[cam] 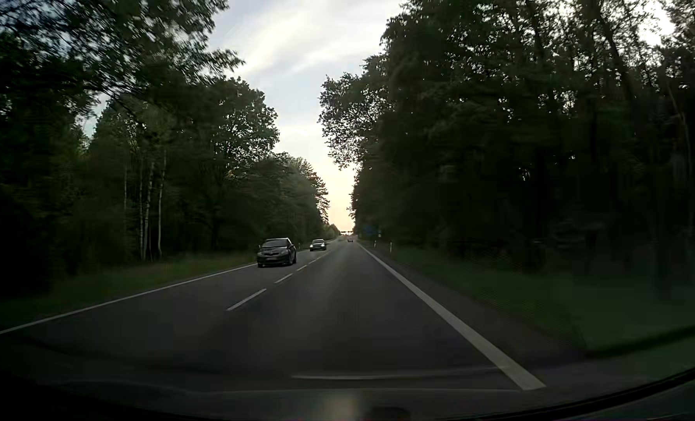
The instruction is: Follow the waypoints while adhering to traffic rules and regulations
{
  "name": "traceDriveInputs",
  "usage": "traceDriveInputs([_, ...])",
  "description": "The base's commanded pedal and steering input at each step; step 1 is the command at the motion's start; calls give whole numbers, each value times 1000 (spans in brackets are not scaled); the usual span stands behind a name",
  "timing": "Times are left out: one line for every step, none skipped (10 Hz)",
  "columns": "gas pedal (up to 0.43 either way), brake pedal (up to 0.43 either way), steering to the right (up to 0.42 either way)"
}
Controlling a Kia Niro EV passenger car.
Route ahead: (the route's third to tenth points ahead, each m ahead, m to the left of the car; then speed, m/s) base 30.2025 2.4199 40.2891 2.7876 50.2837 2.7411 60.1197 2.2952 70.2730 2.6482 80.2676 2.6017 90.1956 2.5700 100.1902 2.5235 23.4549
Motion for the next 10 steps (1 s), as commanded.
traceDriveInputs([20, 0, -2])
traceDriveInputs([20, 0, -2])
traceDriveInputs([20, 0, -1])
traceDriveInputs([20, 0, -1])
traceDriveInputs([20, 0, -1])
traceDriveInputs([20, 0, -1])
traceDriveInputs([20, 0, -1])
traceDriveInputs([20, 0, 0])
traceDriveInputs([20, 0, -1])
traceDriveInputs([20, 0, 0])
